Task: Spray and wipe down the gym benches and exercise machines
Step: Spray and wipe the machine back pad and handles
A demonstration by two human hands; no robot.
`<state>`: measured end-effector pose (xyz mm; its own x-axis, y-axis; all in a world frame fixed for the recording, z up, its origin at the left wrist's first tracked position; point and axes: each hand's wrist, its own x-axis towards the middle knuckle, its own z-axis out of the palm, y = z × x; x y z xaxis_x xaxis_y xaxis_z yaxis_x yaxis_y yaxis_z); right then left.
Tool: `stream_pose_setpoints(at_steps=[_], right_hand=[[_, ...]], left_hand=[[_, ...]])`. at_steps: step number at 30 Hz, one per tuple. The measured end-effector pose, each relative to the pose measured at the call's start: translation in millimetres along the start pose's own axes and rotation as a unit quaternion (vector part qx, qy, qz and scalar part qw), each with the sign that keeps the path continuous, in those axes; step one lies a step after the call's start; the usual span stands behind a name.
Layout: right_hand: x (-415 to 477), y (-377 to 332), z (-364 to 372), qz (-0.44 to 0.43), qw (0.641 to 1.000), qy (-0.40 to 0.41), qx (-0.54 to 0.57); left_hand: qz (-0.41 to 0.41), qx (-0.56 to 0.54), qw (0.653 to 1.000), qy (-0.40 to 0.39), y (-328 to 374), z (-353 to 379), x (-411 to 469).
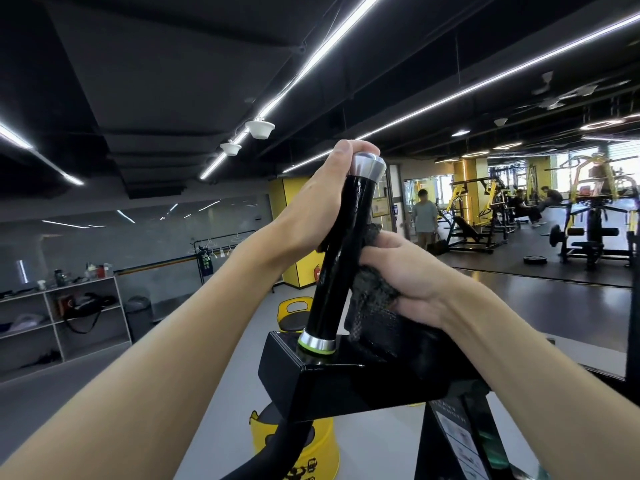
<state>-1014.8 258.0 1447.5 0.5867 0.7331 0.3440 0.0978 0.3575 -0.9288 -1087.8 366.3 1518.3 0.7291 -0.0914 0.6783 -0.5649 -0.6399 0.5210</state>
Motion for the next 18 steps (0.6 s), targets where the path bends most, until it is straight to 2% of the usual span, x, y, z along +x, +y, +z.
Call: stream_pose_setpoints(at_steps=[5, 8, 10, 13, 14, 16, 17, 18], right_hand=[[-15, 18, 8, -0.023, 0.994, 0.019, -0.103], [-27, 21, 9, -0.021, 0.976, 0.03, -0.213], [-35, 25, 12, -0.009, 0.947, 0.026, -0.321], [-52, 27, 18, -0.009, 0.876, 0.018, -0.481], [-57, 24, 23, -0.025, 0.871, 0.041, -0.489], [-60, 11, 30, -0.107, 0.902, 0.149, -0.391], [-58, 1, 32, -0.181, 0.902, 0.217, -0.327], [-53, -10, 33, -0.256, 0.876, 0.268, -0.308]], left_hand=[[0.0, 0.005, 1.0, 0.005, 1, 1, -3], [-0.002, -0.006, 1.0, 0.002, 1, 1, -2], [0.0, -0.009, 1.0, -0.008, 1, 1, -2], [-0.003, -0.008, 1.0, -0.014, 0, 0, -3], [-0.004, -0.016, 1.0, -0.013, 1, 0, -4], [-0.009, -0.029, 1.0, -0.003, 2, 1, -4], [-0.014, -0.031, 0.999, 0.005, 1, 1, -3], [-0.018, -0.035, 0.999, 0.011, 1, 1, -2]])
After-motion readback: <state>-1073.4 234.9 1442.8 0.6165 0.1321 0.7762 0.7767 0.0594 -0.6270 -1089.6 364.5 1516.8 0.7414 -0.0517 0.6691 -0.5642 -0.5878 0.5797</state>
